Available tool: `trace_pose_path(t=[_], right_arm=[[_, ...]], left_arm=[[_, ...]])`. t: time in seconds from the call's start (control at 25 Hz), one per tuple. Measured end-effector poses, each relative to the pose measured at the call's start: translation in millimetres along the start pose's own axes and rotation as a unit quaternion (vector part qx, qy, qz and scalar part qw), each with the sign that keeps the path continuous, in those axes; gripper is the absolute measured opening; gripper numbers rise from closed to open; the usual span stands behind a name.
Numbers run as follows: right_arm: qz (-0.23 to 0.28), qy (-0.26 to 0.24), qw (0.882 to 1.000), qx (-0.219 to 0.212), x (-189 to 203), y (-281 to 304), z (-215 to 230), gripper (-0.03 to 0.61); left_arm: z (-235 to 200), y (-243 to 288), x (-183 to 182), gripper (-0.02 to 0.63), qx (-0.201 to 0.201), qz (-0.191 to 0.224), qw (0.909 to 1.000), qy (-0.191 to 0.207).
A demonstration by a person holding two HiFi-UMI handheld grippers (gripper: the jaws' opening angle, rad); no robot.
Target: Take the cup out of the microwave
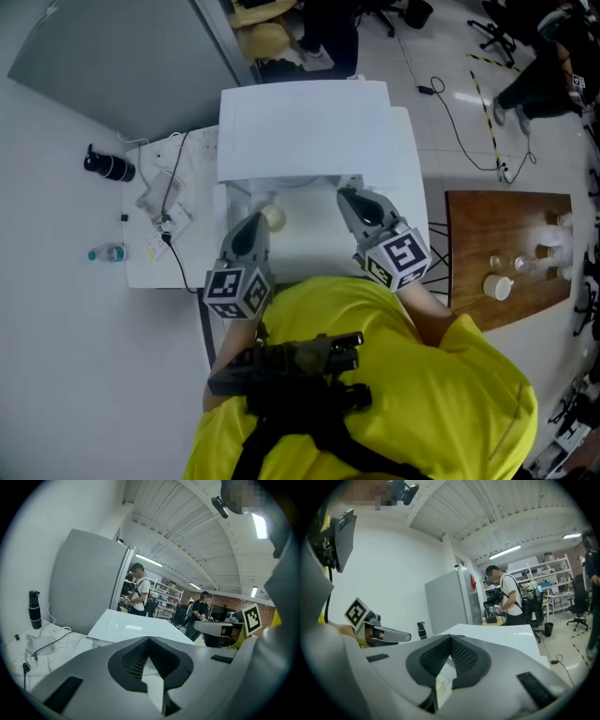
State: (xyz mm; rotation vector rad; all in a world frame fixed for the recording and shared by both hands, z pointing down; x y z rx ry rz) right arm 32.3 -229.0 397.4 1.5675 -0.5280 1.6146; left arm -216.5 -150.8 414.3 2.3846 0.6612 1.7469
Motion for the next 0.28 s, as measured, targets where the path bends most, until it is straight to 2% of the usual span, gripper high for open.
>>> trace_pose_path(t=[0.28], right_arm=[[-0.014,0.002,1.000,-0.023,3.0,12.8,-15.2,0.003]], left_arm=[[0.9,-4.5,-0.6,0.003,0.001,0.005,1.0000,0.000]])
Point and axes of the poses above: the fingertips, and each gripper's own axes: y forward along the fingers, z to its right, x out of its underside, the point moved 10 cm from there along -y, backward along the fingers, and after that the axes turned 2 degrees about -y, right-handed, at the moved point
